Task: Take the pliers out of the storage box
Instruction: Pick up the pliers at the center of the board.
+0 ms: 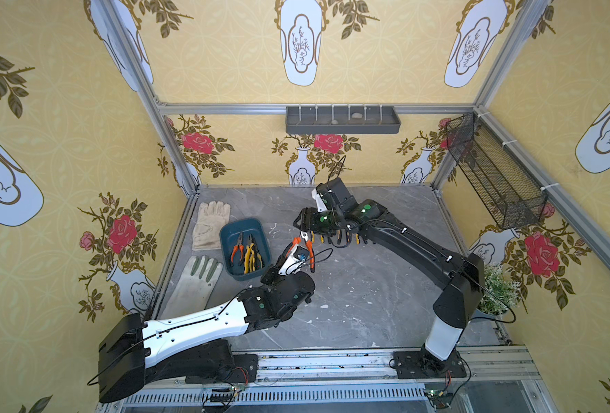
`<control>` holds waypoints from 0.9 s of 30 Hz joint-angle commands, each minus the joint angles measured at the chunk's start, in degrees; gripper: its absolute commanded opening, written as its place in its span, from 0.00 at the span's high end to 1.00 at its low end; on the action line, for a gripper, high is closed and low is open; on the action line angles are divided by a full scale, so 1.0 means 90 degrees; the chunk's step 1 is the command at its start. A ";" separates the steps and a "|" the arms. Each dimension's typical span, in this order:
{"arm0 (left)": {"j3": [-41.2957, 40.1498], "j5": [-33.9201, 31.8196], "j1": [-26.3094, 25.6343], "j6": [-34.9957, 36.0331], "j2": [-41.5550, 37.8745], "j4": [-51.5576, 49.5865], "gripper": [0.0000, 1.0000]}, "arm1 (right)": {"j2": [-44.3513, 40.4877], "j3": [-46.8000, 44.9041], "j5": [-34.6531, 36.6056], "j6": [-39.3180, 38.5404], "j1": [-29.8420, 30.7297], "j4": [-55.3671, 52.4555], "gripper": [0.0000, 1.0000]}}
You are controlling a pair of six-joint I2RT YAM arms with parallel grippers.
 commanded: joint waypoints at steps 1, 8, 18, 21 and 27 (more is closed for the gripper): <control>-0.0026 -0.0011 -0.0006 0.0150 -0.0039 0.0536 1.00 | 0.0175 0.0220 0.0493 0.0351 0.0144 -0.0142 0.32; -0.0052 -0.0092 -0.0014 0.0210 -0.0103 0.0519 1.00 | 0.0610 0.0650 0.0992 0.0709 0.0368 -0.0445 0.40; -0.0077 -0.0085 -0.0013 0.0141 -0.0180 0.0457 1.00 | 0.0344 0.0354 0.1367 0.0894 0.0490 -0.0262 0.57; -0.0090 -0.0060 -0.0013 0.0103 -0.0196 0.0426 1.00 | 0.0243 0.0248 0.1390 0.0906 0.0485 -0.0193 0.65; -0.0056 -0.0075 -0.0013 0.0106 -0.0203 0.0394 1.00 | 0.0083 0.0064 0.1232 0.0964 0.0450 0.0017 0.77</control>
